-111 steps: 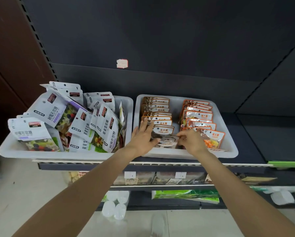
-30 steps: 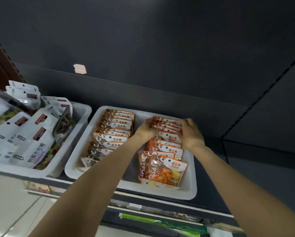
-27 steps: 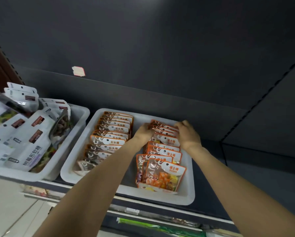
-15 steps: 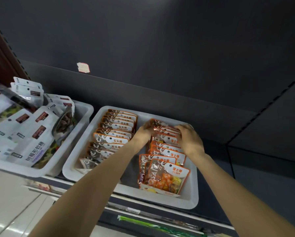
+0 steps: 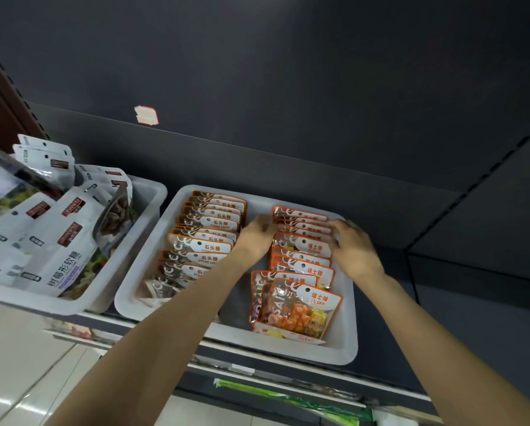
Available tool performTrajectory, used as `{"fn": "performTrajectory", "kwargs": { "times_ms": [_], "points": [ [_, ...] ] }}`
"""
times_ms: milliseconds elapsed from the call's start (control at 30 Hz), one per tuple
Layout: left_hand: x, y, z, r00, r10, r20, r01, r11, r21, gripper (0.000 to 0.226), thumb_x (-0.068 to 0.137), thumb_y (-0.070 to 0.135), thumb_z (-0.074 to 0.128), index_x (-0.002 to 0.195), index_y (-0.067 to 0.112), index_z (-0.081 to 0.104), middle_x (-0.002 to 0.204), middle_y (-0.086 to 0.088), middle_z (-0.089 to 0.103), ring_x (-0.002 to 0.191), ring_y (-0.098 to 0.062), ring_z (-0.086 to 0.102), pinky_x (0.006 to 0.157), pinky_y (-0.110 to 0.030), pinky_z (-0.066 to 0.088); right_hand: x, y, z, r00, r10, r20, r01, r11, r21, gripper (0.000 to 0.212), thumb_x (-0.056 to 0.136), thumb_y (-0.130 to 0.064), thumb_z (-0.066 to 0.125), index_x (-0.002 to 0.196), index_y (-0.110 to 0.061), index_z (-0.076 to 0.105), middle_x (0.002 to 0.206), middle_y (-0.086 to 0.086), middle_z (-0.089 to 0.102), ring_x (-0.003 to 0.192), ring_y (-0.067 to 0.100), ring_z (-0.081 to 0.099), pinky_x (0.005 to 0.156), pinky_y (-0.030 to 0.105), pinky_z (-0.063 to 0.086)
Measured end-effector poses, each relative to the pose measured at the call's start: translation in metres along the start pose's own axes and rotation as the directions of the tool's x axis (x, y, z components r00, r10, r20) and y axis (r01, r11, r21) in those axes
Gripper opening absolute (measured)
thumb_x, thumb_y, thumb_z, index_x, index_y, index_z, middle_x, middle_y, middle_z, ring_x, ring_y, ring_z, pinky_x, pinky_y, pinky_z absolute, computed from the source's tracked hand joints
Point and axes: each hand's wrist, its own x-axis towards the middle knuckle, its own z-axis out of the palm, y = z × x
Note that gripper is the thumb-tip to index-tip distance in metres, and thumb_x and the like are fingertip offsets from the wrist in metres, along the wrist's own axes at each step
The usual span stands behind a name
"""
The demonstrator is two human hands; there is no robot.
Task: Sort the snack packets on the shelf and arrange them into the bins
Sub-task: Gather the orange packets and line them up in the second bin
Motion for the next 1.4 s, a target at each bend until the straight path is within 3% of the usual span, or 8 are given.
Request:
{"fn": "performTrajectory", "kwargs": {
  "times_ms": [100, 333, 467, 633, 900, 1067, 1267, 1400],
  "points": [
    [-0.004, -0.006, -0.003, 0.995, 0.098, -0.025, -0.091, 0.972, 0.218, 0.035, 0.099, 0.03, 0.044, 0.128, 0.01, 0.049, 0.129, -0.008, 0.057, 0.118, -0.024, 0.054, 0.09, -0.025, 0.038, -0.005, 0.003, -0.001, 0.993, -0.103, 0.058, 0.109, 0.986, -0.127, 0.043, 0.097, -0.025, 0.047, 0.14, -0.021, 0.039, 0.144, 0.001, 0.038, 0.125, 0.018, 0.046, 0.097, 0.034, 0.047],
    [-0.017, -0.015, -0.001, 0.994, 0.05, 0.098, -0.054, 0.998, 0.035, 0.044, 0.089, 0.024, 0.063, 0.128, 0.013, 0.047, 0.119, -0.005, 0.06, 0.109, -0.018, 0.059, 0.089, -0.027, 0.047, -0.002, -0.005, 0.014, 0.989, -0.123, 0.08, 0.144, 0.925, -0.351, 0.052, 0.092, -0.037, 0.057, 0.138, -0.022, 0.039, 0.146, 0.001, 0.038, 0.134, 0.02, 0.037, 0.109, 0.038, 0.031],
    [-0.026, -0.011, -0.006, 0.991, 0.108, 0.08, -0.117, 0.986, 0.12, 0.023, 0.092, 0.018, 0.059, 0.114, 0.012, 0.059, 0.112, -0.004, 0.062, 0.104, -0.017, 0.059, 0.085, -0.025, 0.045, -0.013, -0.007, 0.007, 0.981, -0.128, 0.143, 0.161, 0.954, -0.251, 0.028, 0.094, -0.032, 0.053, 0.121, -0.025, 0.056, 0.128, 0.002, 0.057, 0.113, 0.018, 0.056, 0.094, 0.037, 0.049],
    [-0.043, -0.003, -0.004, 0.976, 0.211, -0.06, -0.207, 0.977, 0.054, 0.014, 0.092, 0.007, 0.056, 0.094, 0.019, 0.063, 0.105, 0.001, 0.064, 0.099, -0.011, 0.061, 0.087, -0.025, 0.05, -0.048, -0.002, 0.012, 0.94, -0.294, -0.173, 0.254, 0.942, -0.217, 0.016, 0.093, -0.023, 0.057, 0.105, -0.016, 0.065, 0.109, 0.001, 0.066, 0.092, 0.02, 0.064, 0.086, 0.038, 0.05],
    [-0.048, 0.002, -0.001, 0.997, -0.053, 0.06, 0.061, 0.99, -0.13, 0.039, 0.099, 0.015, 0.043, 0.138, 0.013, 0.043, 0.132, -0.008, 0.055, 0.117, -0.024, 0.055, 0.092, -0.028, 0.041, -0.035, -0.005, 0.01, 0.986, -0.112, 0.126, 0.128, 0.984, -0.123, 0.062, 0.099, -0.025, 0.045, 0.151, -0.023, 0.012, 0.151, 0.006, 0.03, 0.123, 0.024, 0.05, 0.089, 0.035, 0.051],
    [-0.042, 0.005, 0.002, 0.952, -0.08, 0.296, 0.127, 0.982, -0.143, 0.042, 0.097, 0.028, 0.049, 0.138, 0.025, 0.039, 0.119, -0.006, 0.063, 0.101, -0.021, 0.065, 0.094, -0.036, 0.048, -0.023, -0.011, 0.013, 0.96, -0.089, 0.267, 0.162, 0.95, -0.267, 0.062, 0.102, -0.028, 0.034, 0.151, -0.021, -0.003, 0.16, 0.005, 0.002, 0.146, 0.025, 0.007, 0.118, 0.042, 0.013],
    [-0.054, -0.003, -0.009, 0.989, -0.058, 0.133, 0.044, 0.994, 0.105, 0.047, 0.099, 0.022, 0.045, 0.143, 0.01, 0.034, 0.137, -0.009, 0.051, 0.123, -0.024, 0.051, 0.096, -0.029, 0.039, -0.043, -0.001, 0.005, 0.981, -0.178, -0.079, 0.174, 0.983, -0.053, 0.043, 0.097, -0.018, 0.048, 0.14, -0.024, 0.041, 0.14, 0.003, 0.045, 0.12, 0.019, 0.05, 0.092, 0.031, 0.047],
    [-0.067, -0.011, -0.016, 0.99, -0.038, 0.136, -0.001, 0.962, 0.274, 0.034, 0.097, 0.019, 0.051, 0.129, 0.01, 0.053, 0.129, -0.011, 0.057, 0.118, -0.025, 0.054, 0.098, -0.032, 0.043, -0.045, -0.003, 0.009, 0.976, -0.173, 0.13, 0.187, 0.977, -0.099, 0.046, 0.096, -0.023, 0.051, 0.141, -0.024, 0.039, 0.143, 0.002, 0.043, 0.122, 0.018, 0.051, 0.095, 0.036, 0.049]
  ]
}}
